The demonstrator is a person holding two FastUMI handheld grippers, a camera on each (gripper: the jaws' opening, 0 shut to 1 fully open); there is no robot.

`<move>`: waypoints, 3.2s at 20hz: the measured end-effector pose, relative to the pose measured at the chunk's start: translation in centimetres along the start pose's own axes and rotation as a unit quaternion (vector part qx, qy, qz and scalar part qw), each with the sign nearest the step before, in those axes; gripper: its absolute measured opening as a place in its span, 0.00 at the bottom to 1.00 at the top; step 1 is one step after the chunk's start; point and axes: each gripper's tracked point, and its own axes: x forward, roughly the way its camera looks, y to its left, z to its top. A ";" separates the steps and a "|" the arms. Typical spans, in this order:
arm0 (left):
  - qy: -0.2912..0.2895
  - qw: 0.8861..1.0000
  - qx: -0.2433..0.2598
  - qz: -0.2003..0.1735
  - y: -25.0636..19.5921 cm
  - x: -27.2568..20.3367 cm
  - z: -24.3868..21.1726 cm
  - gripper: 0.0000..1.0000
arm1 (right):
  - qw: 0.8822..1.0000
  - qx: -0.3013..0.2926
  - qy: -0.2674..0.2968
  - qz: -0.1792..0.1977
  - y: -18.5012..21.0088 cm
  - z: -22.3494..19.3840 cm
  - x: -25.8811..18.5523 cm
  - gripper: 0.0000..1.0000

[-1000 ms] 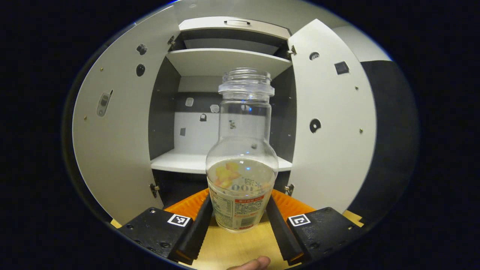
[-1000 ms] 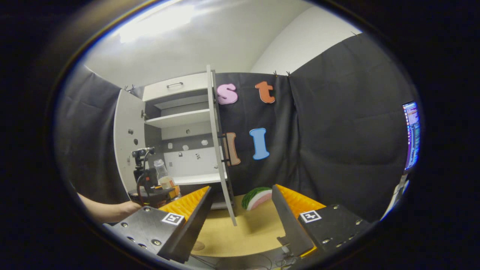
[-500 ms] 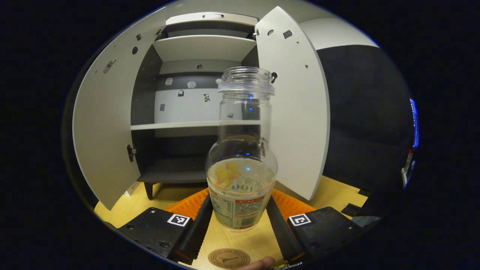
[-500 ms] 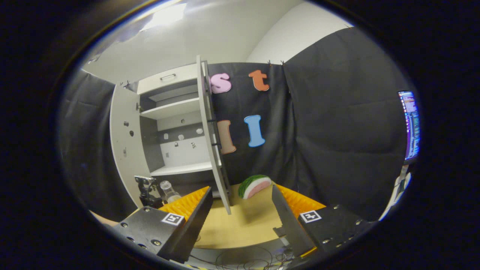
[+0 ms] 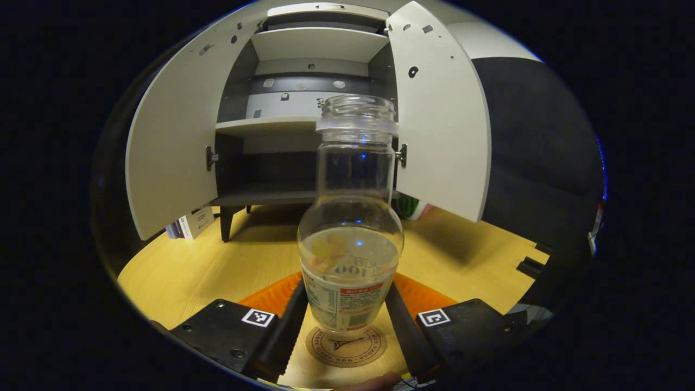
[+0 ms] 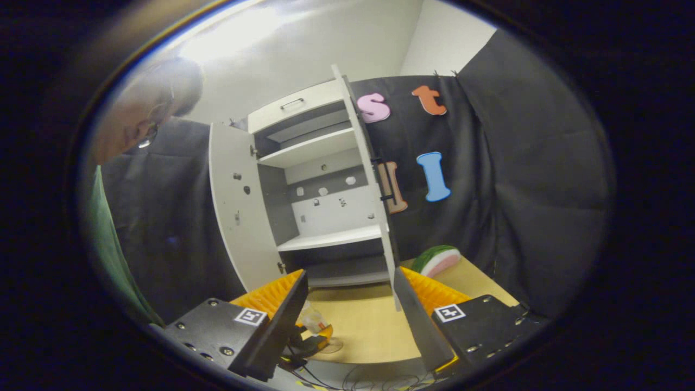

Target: Grasp the bottle in the cabinet with the left hand and place it on the coaster, then close the right door with the right hand and the left door with the left hand.

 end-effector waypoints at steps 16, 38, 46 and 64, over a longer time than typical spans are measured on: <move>0.058 0.997 -0.018 -0.042 -1.5 -0.9 -4.1 0.84 | 0.999 -0.023 0.042 -0.008 0.8 -3.8 2.6 0.96; -0.047 0.990 -0.042 -0.129 -0.8 -11.9 29.8 0.98 | 0.984 -0.063 -0.074 -0.149 -12.2 12.3 9.2 0.92; -0.134 0.989 -0.034 -0.057 10.2 -16.9 38.8 0.96 | 0.970 -0.114 -0.025 -0.214 -19.4 14.2 15.2 0.96; -0.119 0.990 -0.044 0.057 23.3 -22.5 36.1 0.96 | 0.983 -0.132 -0.069 -0.111 -8.0 16.4 25.5 0.84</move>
